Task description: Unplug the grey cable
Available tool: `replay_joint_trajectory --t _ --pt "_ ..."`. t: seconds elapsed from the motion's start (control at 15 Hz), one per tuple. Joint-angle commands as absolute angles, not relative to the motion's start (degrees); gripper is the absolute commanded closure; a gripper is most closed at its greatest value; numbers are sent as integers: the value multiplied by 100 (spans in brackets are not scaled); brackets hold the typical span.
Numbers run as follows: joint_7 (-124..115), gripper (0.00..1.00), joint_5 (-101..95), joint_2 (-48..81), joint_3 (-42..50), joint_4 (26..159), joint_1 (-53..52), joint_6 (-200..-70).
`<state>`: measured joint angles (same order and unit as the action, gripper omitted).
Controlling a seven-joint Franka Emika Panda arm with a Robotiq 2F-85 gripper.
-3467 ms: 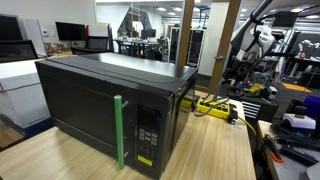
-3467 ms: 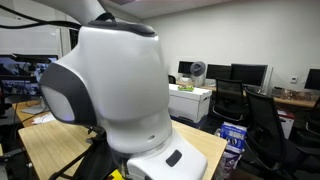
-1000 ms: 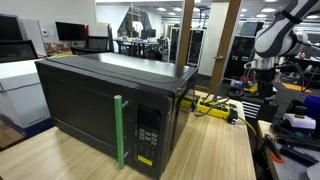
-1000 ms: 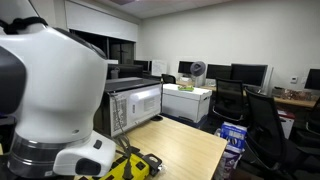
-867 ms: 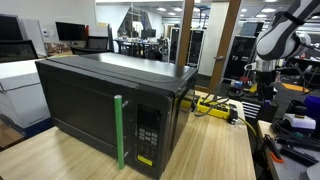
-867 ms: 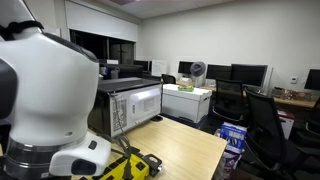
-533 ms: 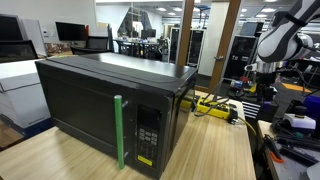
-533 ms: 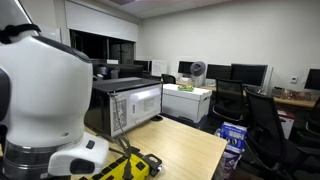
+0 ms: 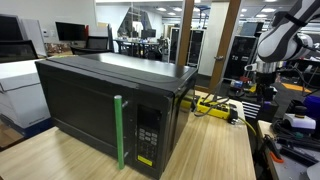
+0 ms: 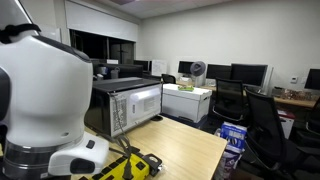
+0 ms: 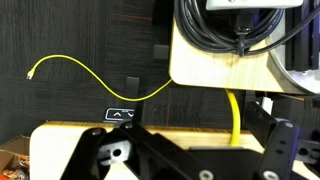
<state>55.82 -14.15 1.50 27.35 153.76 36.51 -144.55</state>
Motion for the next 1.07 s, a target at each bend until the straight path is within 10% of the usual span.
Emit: replay_joint_trajectory --t 0.0,1.0 --pt "5581 0 -1415 143 2786 15374 3598 -14442" --pt "5905 0 -299 -71 2563 15330 2954 -14652"
